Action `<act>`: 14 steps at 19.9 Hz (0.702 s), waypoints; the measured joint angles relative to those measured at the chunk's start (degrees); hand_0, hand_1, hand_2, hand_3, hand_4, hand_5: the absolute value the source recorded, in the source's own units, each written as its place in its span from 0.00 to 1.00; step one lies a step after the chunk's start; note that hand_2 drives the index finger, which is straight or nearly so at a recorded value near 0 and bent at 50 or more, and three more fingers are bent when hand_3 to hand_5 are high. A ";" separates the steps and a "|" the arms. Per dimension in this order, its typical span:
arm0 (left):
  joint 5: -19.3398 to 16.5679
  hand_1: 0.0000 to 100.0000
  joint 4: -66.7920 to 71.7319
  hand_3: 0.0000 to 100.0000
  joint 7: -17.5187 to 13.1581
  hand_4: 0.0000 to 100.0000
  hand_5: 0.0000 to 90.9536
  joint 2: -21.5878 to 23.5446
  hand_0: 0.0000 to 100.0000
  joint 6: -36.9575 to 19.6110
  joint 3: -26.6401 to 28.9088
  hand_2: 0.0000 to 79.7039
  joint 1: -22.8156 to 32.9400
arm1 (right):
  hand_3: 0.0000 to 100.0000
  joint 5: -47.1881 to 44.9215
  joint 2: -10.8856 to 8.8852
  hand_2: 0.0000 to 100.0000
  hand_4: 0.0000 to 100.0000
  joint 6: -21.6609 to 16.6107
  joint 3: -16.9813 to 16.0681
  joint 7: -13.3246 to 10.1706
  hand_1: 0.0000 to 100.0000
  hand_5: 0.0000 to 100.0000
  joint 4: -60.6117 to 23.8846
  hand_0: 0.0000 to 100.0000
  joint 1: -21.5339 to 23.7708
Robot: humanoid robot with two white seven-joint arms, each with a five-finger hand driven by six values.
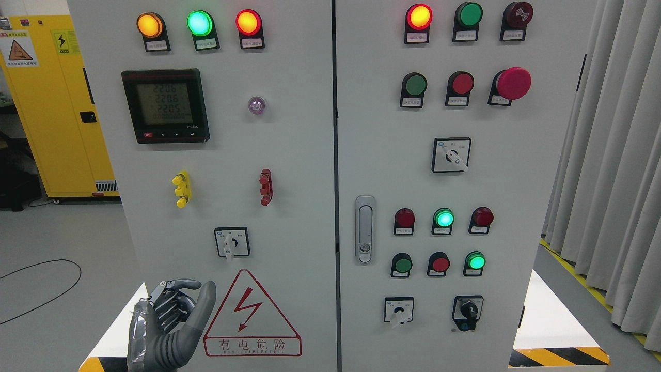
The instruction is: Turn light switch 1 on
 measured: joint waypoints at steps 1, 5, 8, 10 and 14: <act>-0.48 0.60 0.06 0.89 0.09 0.85 0.85 -0.10 0.09 0.24 -0.13 0.65 -0.26 | 0.00 0.00 0.00 0.04 0.00 0.00 0.00 0.00 0.50 0.00 0.00 0.00 0.00; -2.38 0.60 0.38 0.89 0.74 0.85 0.85 -0.43 0.09 2.02 -0.58 0.65 -1.47 | 0.00 0.00 0.00 0.04 0.00 0.00 0.00 0.00 0.50 0.00 0.00 0.00 0.00; -3.38 0.61 0.62 0.89 1.25 0.85 0.85 -0.61 0.09 3.02 -0.81 0.65 -2.07 | 0.00 0.01 0.00 0.04 0.00 0.00 0.00 0.00 0.50 0.00 0.00 0.00 0.00; -4.00 0.61 0.80 0.89 1.59 0.85 0.85 -0.70 0.10 3.80 -0.98 0.65 -2.61 | 0.00 0.02 0.00 0.04 0.00 0.00 0.00 0.00 0.50 0.00 0.00 0.00 0.00; -5.24 0.61 1.28 0.89 1.81 0.85 0.85 -1.39 0.15 5.76 -1.48 0.65 -3.94 | 0.00 0.02 0.00 0.04 0.00 0.00 0.00 0.00 0.50 0.00 0.00 0.00 0.00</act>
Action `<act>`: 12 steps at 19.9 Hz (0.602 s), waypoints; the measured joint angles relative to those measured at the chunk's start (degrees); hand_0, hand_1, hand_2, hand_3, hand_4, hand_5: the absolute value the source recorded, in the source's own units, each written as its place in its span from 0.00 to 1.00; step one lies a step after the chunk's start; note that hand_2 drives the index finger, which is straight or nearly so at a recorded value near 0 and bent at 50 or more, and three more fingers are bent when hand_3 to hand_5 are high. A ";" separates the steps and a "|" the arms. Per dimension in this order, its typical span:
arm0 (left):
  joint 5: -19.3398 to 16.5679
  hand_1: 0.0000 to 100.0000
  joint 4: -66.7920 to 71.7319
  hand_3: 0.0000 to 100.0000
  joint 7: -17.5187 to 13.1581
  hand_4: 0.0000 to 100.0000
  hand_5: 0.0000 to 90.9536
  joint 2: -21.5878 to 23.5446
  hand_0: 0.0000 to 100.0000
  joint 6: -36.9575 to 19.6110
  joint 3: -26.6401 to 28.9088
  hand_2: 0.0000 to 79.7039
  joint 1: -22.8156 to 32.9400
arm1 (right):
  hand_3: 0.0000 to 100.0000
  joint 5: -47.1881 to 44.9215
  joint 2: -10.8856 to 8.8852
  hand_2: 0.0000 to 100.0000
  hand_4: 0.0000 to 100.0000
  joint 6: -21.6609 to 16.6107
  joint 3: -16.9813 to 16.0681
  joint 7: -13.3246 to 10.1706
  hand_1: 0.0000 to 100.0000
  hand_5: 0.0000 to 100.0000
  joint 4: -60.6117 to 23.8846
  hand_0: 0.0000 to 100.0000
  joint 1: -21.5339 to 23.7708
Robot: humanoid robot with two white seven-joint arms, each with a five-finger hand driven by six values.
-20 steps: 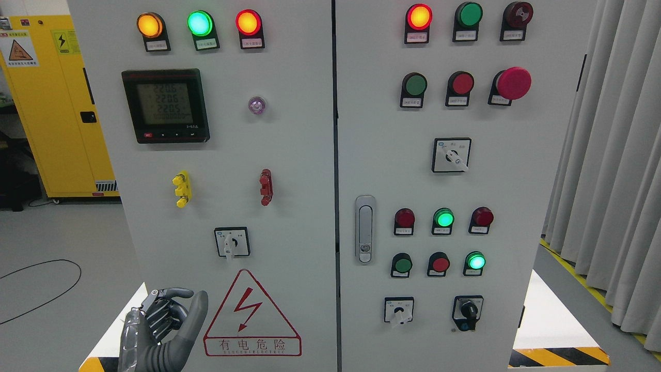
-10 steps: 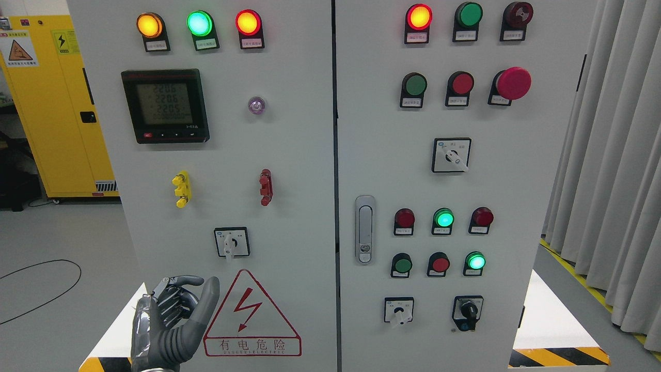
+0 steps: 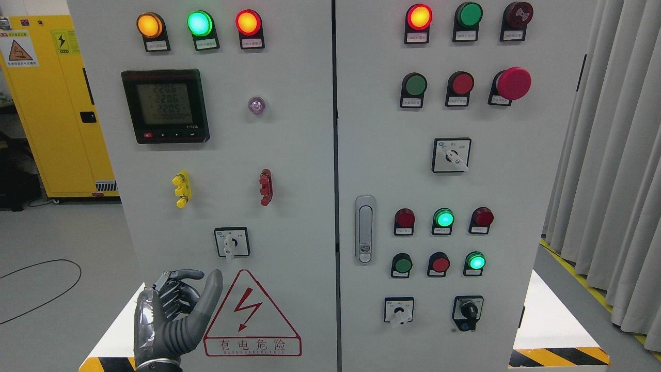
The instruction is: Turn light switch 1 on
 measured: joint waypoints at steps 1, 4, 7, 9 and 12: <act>-0.40 0.61 0.12 0.89 0.01 0.85 0.85 -0.28 0.16 0.39 -0.16 0.65 -0.26 | 0.00 0.00 0.00 0.04 0.00 0.00 0.00 0.00 0.50 0.00 0.00 0.00 0.00; -1.33 0.61 0.54 0.89 0.04 0.85 0.85 -1.24 0.18 1.17 -0.66 0.65 -1.05 | 0.00 0.00 0.00 0.04 0.00 0.00 0.00 0.00 0.50 0.00 0.00 0.00 0.00; -2.36 0.61 0.97 0.89 0.23 0.86 0.85 -2.14 0.19 2.05 -1.04 0.65 -1.82 | 0.00 0.00 0.00 0.04 0.00 0.00 0.00 0.00 0.50 0.00 0.00 0.00 0.00; -2.94 0.61 1.26 0.89 0.43 0.86 0.85 -2.65 0.20 2.26 -1.22 0.65 -2.16 | 0.00 0.00 0.00 0.04 0.00 0.00 0.00 0.00 0.50 0.00 0.00 0.00 0.00; -3.54 0.61 1.81 0.90 0.57 0.86 0.85 -3.27 0.22 2.36 -1.40 0.65 -2.49 | 0.00 -0.01 0.00 0.04 0.00 0.00 0.00 0.00 0.50 0.00 0.00 0.00 0.00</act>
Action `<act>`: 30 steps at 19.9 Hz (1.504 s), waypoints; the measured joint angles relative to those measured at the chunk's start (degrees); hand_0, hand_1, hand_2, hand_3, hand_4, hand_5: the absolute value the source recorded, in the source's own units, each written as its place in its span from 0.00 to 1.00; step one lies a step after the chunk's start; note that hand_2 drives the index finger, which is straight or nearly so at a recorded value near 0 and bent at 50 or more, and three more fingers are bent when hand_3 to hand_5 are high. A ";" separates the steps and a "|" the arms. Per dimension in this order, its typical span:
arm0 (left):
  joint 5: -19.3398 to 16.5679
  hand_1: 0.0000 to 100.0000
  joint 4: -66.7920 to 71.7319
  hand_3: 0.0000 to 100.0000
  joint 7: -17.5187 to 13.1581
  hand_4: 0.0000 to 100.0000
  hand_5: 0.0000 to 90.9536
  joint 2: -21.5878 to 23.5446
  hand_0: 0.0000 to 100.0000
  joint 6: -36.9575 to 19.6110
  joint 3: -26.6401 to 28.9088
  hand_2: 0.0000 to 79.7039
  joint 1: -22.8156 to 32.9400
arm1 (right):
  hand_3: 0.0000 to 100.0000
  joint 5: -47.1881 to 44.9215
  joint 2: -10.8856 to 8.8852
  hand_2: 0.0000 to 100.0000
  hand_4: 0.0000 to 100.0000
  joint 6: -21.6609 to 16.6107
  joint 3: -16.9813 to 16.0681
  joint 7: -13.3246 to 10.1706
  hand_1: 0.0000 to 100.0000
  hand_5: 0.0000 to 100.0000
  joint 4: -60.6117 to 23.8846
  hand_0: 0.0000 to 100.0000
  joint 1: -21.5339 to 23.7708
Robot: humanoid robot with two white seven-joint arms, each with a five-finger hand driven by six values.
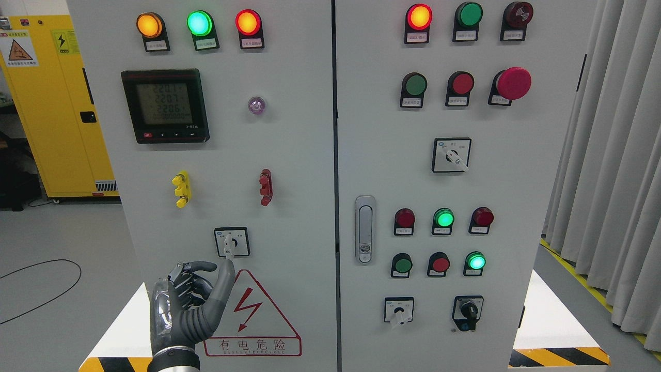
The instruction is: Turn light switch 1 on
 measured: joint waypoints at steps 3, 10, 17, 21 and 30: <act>-0.36 0.62 0.62 0.90 0.01 0.86 0.85 -0.45 0.23 0.05 -0.08 0.65 -0.30 | 0.00 -0.01 0.00 0.04 0.00 0.00 0.00 0.00 0.50 0.00 0.00 0.00 0.00; -0.61 0.61 2.51 0.90 0.37 0.86 0.84 -1.45 0.24 0.10 -0.09 0.65 -1.89 | 0.00 0.00 0.00 0.04 0.00 0.00 0.00 0.00 0.50 0.00 0.00 0.00 0.00; -0.47 0.61 4.11 0.90 1.21 0.86 0.84 -2.34 0.23 0.19 -0.14 0.64 -2.91 | 0.00 0.01 0.00 0.04 0.00 0.00 0.00 0.00 0.50 0.00 0.00 0.00 0.00; -0.39 0.61 4.81 0.90 1.24 0.86 0.84 -2.70 0.23 0.19 -0.16 0.64 -3.51 | 0.00 0.01 0.00 0.04 0.00 0.00 0.00 0.00 0.50 0.00 0.00 0.00 0.00; -0.38 0.59 5.89 0.90 1.35 0.86 0.84 -3.43 0.21 0.29 -0.13 0.65 -4.36 | 0.00 0.01 0.00 0.04 0.00 0.00 0.00 0.00 0.50 0.00 0.00 0.00 0.00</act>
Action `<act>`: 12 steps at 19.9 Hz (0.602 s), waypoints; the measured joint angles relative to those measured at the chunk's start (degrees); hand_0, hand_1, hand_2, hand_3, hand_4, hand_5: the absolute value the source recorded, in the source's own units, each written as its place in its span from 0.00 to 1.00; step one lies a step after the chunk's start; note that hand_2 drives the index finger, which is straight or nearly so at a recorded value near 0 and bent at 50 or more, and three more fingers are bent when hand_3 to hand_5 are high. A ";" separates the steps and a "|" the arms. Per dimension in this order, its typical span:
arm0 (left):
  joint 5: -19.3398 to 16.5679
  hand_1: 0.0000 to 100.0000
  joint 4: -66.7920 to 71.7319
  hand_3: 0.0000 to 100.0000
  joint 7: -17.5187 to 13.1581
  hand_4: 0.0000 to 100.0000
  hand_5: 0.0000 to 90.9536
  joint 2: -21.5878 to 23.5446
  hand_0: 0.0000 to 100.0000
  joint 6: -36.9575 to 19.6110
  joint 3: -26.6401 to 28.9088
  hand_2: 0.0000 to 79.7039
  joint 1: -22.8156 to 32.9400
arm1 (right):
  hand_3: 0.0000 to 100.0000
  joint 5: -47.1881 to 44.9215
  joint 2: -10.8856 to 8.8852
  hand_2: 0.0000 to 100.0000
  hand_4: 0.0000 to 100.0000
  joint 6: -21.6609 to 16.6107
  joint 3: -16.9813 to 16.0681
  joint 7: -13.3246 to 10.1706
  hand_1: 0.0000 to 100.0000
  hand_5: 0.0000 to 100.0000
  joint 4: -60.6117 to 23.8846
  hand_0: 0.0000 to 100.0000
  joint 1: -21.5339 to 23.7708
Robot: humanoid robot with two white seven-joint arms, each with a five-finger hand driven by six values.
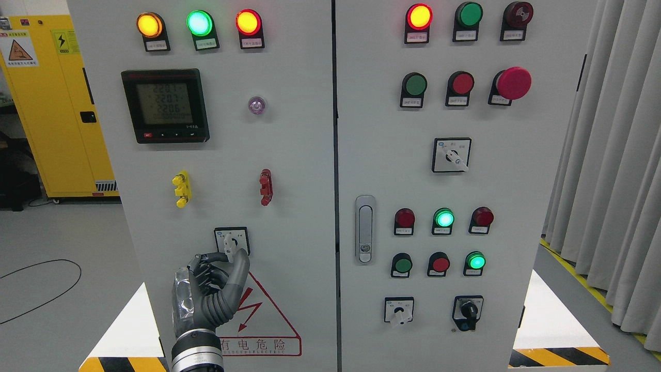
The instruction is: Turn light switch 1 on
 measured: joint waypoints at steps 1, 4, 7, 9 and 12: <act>-0.02 0.58 0.05 0.90 0.01 0.86 0.84 -0.05 0.22 0.12 0.02 0.65 -0.02 | 0.00 -0.01 0.00 0.04 0.00 0.00 0.00 0.00 0.50 0.00 0.00 0.00 0.00; -0.08 0.58 0.21 0.90 0.50 0.86 0.84 -0.21 0.22 -0.14 0.12 0.65 -0.12 | 0.00 -0.01 0.00 0.04 0.00 0.00 0.00 0.00 0.50 0.00 0.00 0.00 0.00; -0.12 0.58 0.31 0.90 0.96 0.86 0.84 -0.32 0.23 -0.47 0.33 0.65 -0.17 | 0.00 0.00 0.00 0.04 0.00 0.00 0.00 0.00 0.50 0.00 0.00 0.00 0.00; -0.14 0.58 0.38 0.90 1.05 0.86 0.84 -0.37 0.23 -0.54 0.48 0.65 -0.24 | 0.00 0.00 0.00 0.04 0.00 0.00 0.00 0.00 0.50 0.00 0.00 0.00 0.00; -0.14 0.59 0.55 0.90 1.07 0.86 0.84 -0.43 0.24 -0.56 0.64 0.67 -0.36 | 0.00 -0.01 0.00 0.04 0.00 0.00 0.00 0.00 0.50 0.00 0.00 0.00 0.00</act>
